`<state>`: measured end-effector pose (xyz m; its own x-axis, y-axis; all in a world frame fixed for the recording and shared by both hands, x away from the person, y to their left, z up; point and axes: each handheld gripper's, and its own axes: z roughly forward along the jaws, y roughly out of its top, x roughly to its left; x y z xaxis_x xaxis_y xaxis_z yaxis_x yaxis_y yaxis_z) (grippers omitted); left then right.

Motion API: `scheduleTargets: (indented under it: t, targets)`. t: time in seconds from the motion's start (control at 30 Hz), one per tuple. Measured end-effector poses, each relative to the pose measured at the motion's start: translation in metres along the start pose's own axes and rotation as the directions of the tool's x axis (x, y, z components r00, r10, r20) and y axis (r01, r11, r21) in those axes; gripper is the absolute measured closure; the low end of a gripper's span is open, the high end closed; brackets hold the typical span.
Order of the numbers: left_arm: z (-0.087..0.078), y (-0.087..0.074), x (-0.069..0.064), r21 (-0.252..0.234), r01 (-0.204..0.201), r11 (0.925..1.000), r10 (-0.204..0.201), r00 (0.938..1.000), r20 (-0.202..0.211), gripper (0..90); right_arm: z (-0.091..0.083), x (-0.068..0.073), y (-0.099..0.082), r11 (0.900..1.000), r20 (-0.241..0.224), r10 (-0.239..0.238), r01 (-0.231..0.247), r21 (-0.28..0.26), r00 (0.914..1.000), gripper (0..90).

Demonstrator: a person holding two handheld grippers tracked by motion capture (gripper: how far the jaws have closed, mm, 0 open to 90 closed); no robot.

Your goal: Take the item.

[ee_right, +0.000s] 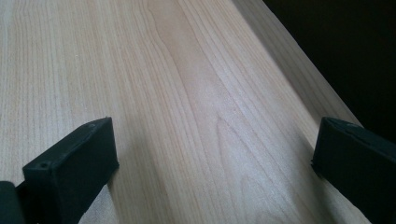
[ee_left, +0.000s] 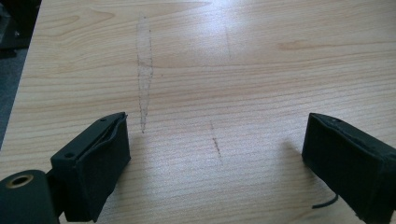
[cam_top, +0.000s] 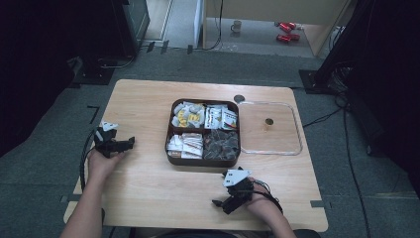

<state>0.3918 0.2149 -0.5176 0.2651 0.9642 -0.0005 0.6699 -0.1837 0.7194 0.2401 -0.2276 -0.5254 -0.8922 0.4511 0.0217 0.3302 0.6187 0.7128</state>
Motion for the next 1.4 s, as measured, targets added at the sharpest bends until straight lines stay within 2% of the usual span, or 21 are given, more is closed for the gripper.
scheduleTargets:
  t: [0.27, 0.43, 0.47, 0.5, 0.57, 0.63, 0.73, 0.77, 0.87, 1.0, 1.23, 1.33, 1.37, 1.4]
  targets:
    - [0.0, 0.001, -0.001, 0.006, 0.002, 1.0, -0.002, 1.0, -0.003, 7.9, 0.0, 0.0, 0.0, 1.0, 0.0, 0.0, 0.0, 0.0, 1.0, 0.0]
    - [-0.001, 0.004, -0.001, 0.035, -0.003, 0.9994, 0.003, 1.0, 0.002, 8.7, 0.0, 0.0, 0.0, 1.0, 0.0, 0.0, 0.0, 0.0, 1.0, 0.0]
    - [-0.002, 0.005, -0.001, 0.03, -0.014, 0.9995, 0.014, 0.9998, 0.014, 15.2, 0.0, 0.0, 0.0, 1.0, 0.0, 0.0, 0.0, 0.0, 1.0, 0.0]
    - [-0.003, 0.006, -0.002, 0.036, -0.018, 0.9992, 0.018, 0.9997, 0.015, 17.2, 0.0, 0.0, 0.0, 1.0, 0.0, 0.0, 0.0, 0.0, 1.0, 0.0]
    - [-0.003, 0.006, -0.002, 0.041, -0.023, 0.9989, 0.022, 0.9996, 0.019, 17.3, 0.0, 0.0, 0.0, 1.0, 0.0, 0.0, 0.0, 0.0, 1.0, 0.0]
    - [-0.004, 0.007, -0.002, 0.046, -0.029, 0.9985, 0.028, 0.9992, 0.03, 24.9, 0.0, 0.0, 0.0, 1.0, 0.0, 0.0, 0.0, 0.0, 1.0, 0.0]
    - [-0.006, 0.01, -0.003, 0.045, -0.048, 0.9978, 0.045, 0.9965, 0.07, 28.2, 0.0, 0.0, 0.0, 1.0, 0.0, 0.0, 0.0, 0.0, 1.0, 0.0]
    - [-0.006, 0.01, -0.003, 0.045, -0.048, 0.9978, 0.045, 0.9965, 0.07, 28.7, 0.0, 0.0, 0.0, 1.0, 0.0, 0.0, 0.0, 0.0, 1.0, 0.0]
    - [-0.007, 0.015, -0.005, 0.055, -0.061, 0.9967, 0.054, 0.9917, 0.117, 30.9, 0.0, 0.0, 0.0, 1.0, 0.0, 0.0, 0.0, 0.0, 1.0, 0.0]
    - [-0.01, 0.019, -0.006, 0.044, -0.064, 0.997, 0.057, 0.9876, 0.146, 32.9, 0.0, 0.0, 0.0, 1.0, 0.0, 0.0, 0.0, 0.0, 1.0, 0.0]
    - [-0.013, 0.026, -0.008, 0.07, -0.066, 0.9954, 0.05, 0.9762, 0.211, 36.2, 0.0, 0.0, 0.0, 1.0, 0.0, 0.0, 0.0, 0.0, 1.0, 0.0]
    - [-0.017, 0.029, -0.01, 0.06, -0.073, 0.9955, 0.057, 0.9707, 0.233, 38.7, 0.0, 0.0, 0.0, 1.0, 0.0, 0.0, 0.0, 0.0, 1.0, 0.0]
    - [-0.017, 0.029, -0.01, 0.06, -0.073, 0.9955, 0.057, 0.9707, 0.233, 38.7, 0.0, 0.0, 0.0, 1.0, 0.0, 0.0, 0.0, 0.0, 1.0, 0.0]
    - [-0.019, 0.031, -0.012, 0.049, -0.08, 0.9956, 0.065, 0.9671, 0.246, 38.6, 0.0, 0.0, 0.0, 1.0, 0.0, 0.0, 0.0, 0.0, 1.0, 0.0]
